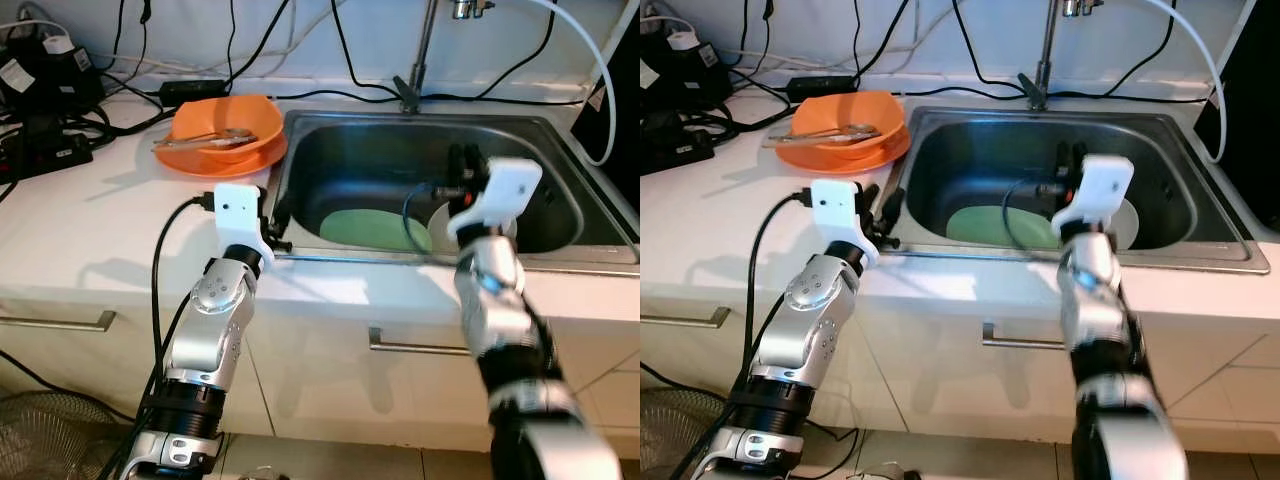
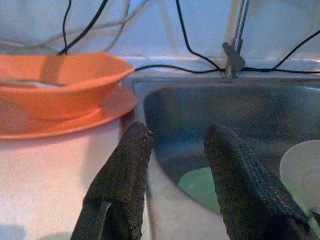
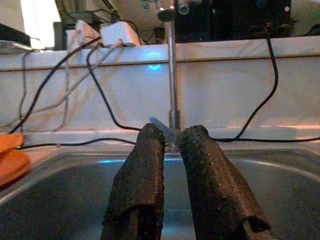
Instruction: Kitchen organization
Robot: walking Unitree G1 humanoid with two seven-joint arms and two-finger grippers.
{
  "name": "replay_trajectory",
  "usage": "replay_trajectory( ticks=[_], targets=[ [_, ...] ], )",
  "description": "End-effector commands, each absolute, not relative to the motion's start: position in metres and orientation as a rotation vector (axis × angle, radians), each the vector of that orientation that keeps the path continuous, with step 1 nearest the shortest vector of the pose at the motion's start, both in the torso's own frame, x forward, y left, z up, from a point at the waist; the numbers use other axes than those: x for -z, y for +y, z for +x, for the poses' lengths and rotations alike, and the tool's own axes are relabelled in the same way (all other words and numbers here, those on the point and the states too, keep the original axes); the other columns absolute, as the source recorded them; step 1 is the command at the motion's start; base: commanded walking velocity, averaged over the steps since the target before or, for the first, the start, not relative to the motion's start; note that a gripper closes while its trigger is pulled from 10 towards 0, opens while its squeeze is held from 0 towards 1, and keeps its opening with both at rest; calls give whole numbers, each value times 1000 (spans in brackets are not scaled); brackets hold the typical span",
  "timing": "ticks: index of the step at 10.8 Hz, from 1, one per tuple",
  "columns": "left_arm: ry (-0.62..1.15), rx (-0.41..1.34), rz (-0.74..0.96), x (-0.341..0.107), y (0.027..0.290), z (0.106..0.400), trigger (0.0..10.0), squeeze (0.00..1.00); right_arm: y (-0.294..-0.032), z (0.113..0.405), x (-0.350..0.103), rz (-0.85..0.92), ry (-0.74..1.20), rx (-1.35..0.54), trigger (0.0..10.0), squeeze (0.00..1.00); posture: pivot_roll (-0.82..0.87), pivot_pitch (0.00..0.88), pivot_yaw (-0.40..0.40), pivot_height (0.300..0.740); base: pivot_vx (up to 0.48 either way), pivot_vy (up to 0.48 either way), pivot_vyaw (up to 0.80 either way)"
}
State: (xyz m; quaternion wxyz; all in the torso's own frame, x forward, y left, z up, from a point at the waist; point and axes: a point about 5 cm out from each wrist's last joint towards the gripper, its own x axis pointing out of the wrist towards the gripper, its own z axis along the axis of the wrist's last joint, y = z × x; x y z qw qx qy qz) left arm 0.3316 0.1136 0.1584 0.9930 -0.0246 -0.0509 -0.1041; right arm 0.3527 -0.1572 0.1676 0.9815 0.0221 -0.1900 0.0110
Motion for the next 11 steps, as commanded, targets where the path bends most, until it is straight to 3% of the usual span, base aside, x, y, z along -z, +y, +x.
replay_trajectory(
  ticks=[1, 3, 11],
  targets=[
    [-130, 191, -6, -159, 112, 332, 10000, 0, -154, 349, -173, 37, -409, -26, 10000, 0, 84, 0, 43, 740, 0, 0, 0],
    [-150, 184, 16, -158, 110, 332, 10000, 0, -150, 348, -177, 39, -414, -28, 10000, 0, 84, 0, 43, 740, 0, 0, 0],
    [-163, 175, 41, -157, 110, 333, 10000, 0, -141, 348, -176, 23, -379, -76, 10000, 0, 94, 0, 34, 740, 0, -308, 0]
  ],
)
